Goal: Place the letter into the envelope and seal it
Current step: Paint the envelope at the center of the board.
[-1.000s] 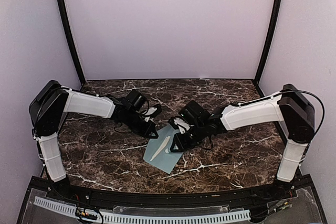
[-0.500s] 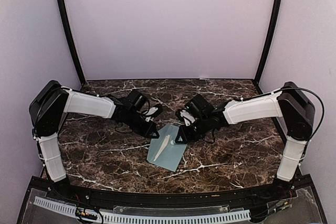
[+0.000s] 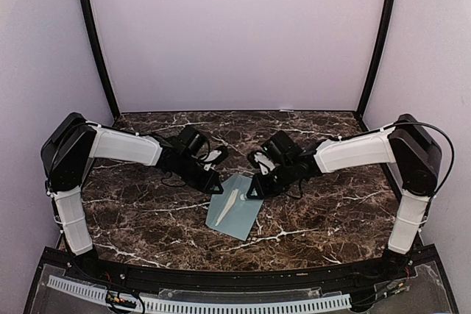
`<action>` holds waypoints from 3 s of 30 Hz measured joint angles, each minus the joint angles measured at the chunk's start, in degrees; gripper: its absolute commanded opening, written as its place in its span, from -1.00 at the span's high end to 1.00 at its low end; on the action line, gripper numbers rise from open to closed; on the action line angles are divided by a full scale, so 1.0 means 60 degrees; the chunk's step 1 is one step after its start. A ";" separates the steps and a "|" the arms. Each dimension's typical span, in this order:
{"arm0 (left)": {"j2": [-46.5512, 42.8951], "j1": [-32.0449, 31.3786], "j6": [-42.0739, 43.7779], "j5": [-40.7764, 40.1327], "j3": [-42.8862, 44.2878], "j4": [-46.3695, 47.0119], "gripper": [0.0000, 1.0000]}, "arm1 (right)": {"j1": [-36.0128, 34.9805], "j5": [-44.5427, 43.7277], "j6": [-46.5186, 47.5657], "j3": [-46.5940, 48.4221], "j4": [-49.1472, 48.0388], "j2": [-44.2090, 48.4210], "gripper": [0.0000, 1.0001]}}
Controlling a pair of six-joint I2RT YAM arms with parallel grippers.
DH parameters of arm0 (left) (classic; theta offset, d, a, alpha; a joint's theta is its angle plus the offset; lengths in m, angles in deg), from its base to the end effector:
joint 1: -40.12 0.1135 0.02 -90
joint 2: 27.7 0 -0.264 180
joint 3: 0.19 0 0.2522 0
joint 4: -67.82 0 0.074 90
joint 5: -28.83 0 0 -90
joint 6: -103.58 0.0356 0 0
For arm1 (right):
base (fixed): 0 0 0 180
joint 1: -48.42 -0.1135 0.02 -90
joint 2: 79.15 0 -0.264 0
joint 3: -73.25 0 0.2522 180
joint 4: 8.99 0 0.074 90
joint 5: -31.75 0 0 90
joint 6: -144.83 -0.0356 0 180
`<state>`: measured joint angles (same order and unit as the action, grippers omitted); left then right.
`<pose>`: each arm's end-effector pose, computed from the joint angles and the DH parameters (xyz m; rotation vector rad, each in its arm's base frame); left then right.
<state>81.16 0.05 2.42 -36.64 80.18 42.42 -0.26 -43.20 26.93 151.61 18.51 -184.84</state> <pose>0.2887 -0.2622 0.1571 0.8329 2.4879 -0.8818 0.2426 0.2899 0.1633 -0.5989 2.6387 0.8112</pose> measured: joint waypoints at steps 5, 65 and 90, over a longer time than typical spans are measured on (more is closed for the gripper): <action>0.0000 -0.0004 0.0000 0.0000 0.0000 -0.0004 1.00 | -0.0160 0.0076 0.0000 -0.0007 0.0000 -0.0004 1.00; 0.0040 -0.0015 0.0076 -0.0025 0.0000 -0.0007 1.00 | -0.0131 0.0076 0.0262 0.0215 0.0302 -0.0102 1.00; 0.0120 -0.0047 0.0080 -0.0066 0.0000 -0.0004 1.00 | -0.1086 0.0481 0.0135 0.0200 0.0521 -0.0102 1.00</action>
<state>81.88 -0.24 2.90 -37.03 80.18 42.40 -6.78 -40.32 27.73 152.81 21.63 -185.45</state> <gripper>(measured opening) 0.005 0.202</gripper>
